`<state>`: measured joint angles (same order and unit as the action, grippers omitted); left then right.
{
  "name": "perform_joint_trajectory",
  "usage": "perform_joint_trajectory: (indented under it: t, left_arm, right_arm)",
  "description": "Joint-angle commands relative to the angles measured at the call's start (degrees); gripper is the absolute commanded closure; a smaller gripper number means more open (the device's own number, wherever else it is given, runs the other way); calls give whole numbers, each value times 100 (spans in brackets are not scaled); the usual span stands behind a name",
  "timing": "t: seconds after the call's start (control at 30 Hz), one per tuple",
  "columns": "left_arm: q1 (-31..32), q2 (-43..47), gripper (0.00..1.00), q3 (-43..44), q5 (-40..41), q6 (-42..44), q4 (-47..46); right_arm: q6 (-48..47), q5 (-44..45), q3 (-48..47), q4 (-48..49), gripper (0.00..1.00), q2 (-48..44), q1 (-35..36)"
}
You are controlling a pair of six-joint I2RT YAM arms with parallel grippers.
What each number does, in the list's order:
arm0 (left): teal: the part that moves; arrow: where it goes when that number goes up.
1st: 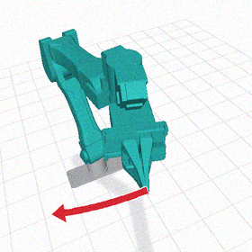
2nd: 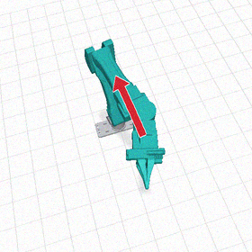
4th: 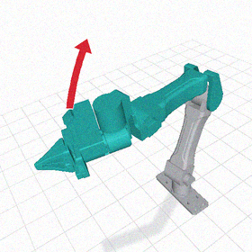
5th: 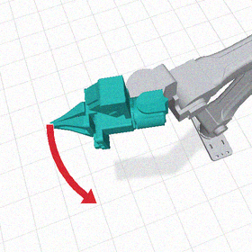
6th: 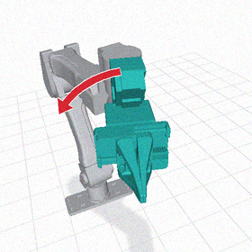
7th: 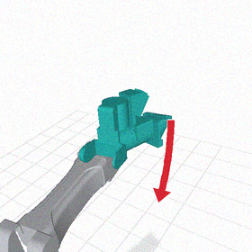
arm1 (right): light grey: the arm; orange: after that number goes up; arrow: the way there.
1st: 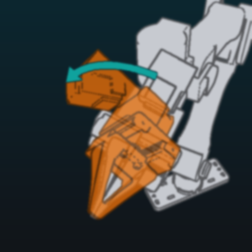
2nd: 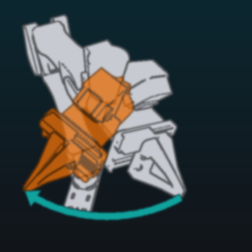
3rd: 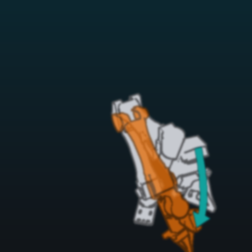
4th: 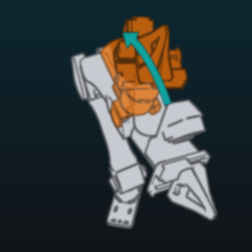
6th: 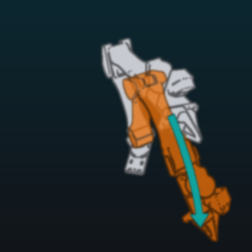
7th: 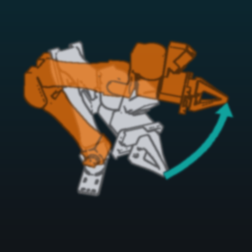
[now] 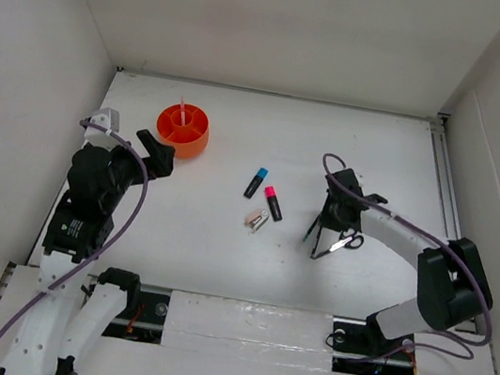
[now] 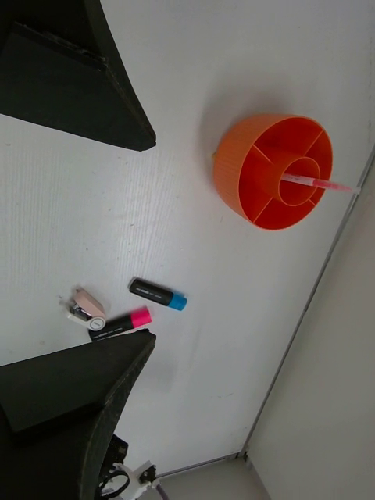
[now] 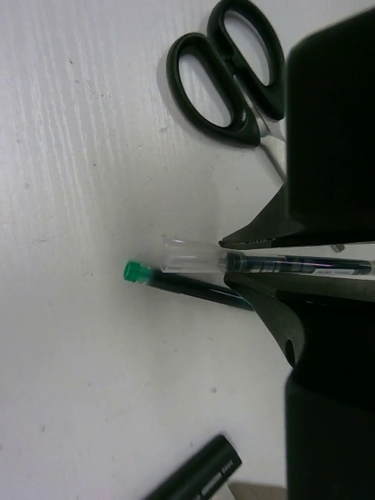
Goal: Sort the stationery into containers
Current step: Pick up the pen from the center of the board.
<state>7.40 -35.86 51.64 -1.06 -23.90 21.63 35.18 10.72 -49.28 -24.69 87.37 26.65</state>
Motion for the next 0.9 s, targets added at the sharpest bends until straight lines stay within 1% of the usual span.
perform_joint_trajectory:
  t: [0.0, 0.07, 0.17, 0.2, 0.23, 0.3, 0.33, 0.37, 0.43, 0.47, 0.53, 0.57, 0.63, 0.67, 0.77, 0.8, 0.87]
  left_arm:
    - [-19, -79, 0, 22, -446, 96, -343]
    - [-19, -132, 0, 22, -666, 96, -404]
    - [-19, -184, 0, -92, -1666, 174, -650]
    - [-19, -185, 0, -171, -1974, 175, -790]
    - [-19, -246, 0, -259, -2647, 227, -905]
    - [-19, -307, 0, -312, -3205, 228, -1150]
    - [-19, -369, 0, -373, -3695, 228, -1239]
    - [-19, -369, 0, -374, -3908, 176, -1318]
    - [-19, -474, 0, -514, -4234, 44, -1590]
    - [-19, -475, 0, -514, -4523, 43, -1670]
    - [-19, -527, 0, -567, -4788, 43, -1775]
    - [-19, -528, 0, -567, -5016, 43, -1828]
    - [-19, -528, 0, -567, -5175, -9, -1978]
    - [-19, -528, 0, -567, -5281, -9, -1978]
    - [-19, -528, 0, -619, -5501, 43, -2144]
    - [-19, -528, 0, -620, -5615, 43, -2145]
    - [-19, -475, 0, -620, -5668, -18, -2224]
  right_arm:
    - [-20, 184, -213, -158, 100, -676, 85]
    - [-20, 237, -267, -212, 100, -1140, 217]
    - [-20, 290, -398, -361, 100, -1652, 463]
    - [-20, 290, -468, -361, 100, -1958, 524]
    - [-20, 290, -521, -361, 100, -2091, 595]
    - [32, 290, -723, -300, 100, -2364, 823]
    - [33, 290, -819, -300, 100, -2365, 911]
    - [33, 395, -1047, -300, 100, -2417, 1138]
    - [86, 606, -1320, -248, 100, -2296, 1403]
    - [138, 755, -1452, -247, 100, -2217, 1630]
    - [138, 808, -1865, -81, 100, -1902, 1842]
    - [138, 809, -1997, 129, 100, -1795, 1939]
    - [138, 862, -2278, 437, 100, -1593, 2238]
    - [86, 809, -2279, 813, 100, -1444, 2326]
    - [33, 318, -2420, 1315, 100, -1276, 2440]
    - [-19, 38, -2420, 1648, 100, -1275, 2441]
    - [-89, -105, -2420, 1914, 100, -1275, 2598]
